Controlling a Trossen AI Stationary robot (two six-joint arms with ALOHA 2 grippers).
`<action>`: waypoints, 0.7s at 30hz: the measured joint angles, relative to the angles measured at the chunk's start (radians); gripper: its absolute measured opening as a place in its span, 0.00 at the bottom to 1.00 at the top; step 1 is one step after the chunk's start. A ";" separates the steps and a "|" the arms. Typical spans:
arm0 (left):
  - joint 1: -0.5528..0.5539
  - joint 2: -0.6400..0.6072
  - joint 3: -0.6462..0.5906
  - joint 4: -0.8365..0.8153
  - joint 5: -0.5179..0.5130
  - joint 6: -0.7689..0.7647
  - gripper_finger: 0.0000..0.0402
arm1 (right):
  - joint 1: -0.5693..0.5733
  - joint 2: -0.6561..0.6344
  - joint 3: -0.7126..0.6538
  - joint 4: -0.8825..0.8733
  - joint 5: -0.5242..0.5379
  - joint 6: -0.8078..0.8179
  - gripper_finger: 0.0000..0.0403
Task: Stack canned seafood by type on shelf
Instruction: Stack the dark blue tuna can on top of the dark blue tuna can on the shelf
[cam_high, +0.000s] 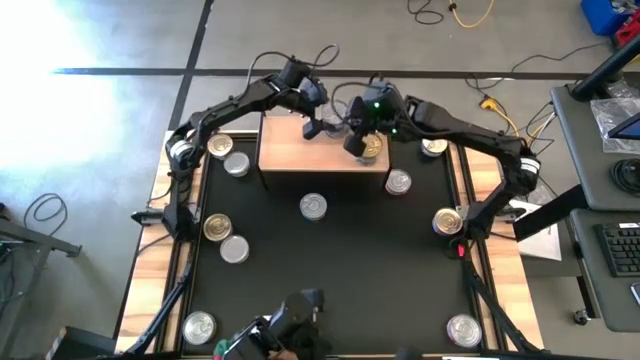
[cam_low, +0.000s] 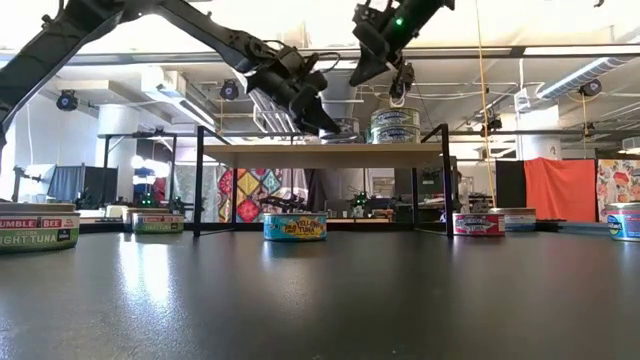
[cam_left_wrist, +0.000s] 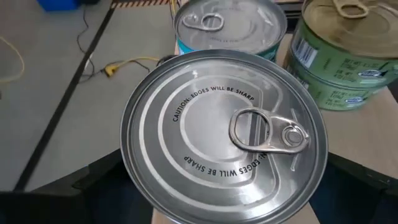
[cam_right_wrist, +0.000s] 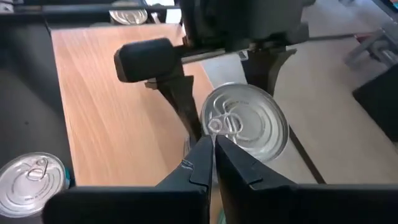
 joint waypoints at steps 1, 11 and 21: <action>0.004 0.000 0.000 -0.001 0.007 0.005 0.90 | -0.010 0.002 -0.001 0.010 -0.018 -0.006 0.03; 0.004 0.003 -0.031 0.018 -0.011 -0.045 0.90 | -0.044 0.082 -0.002 0.110 -0.071 -0.080 0.03; -0.014 0.003 -0.032 0.044 -0.059 -0.147 0.90 | -0.104 0.107 -0.003 0.143 -0.071 -0.056 0.03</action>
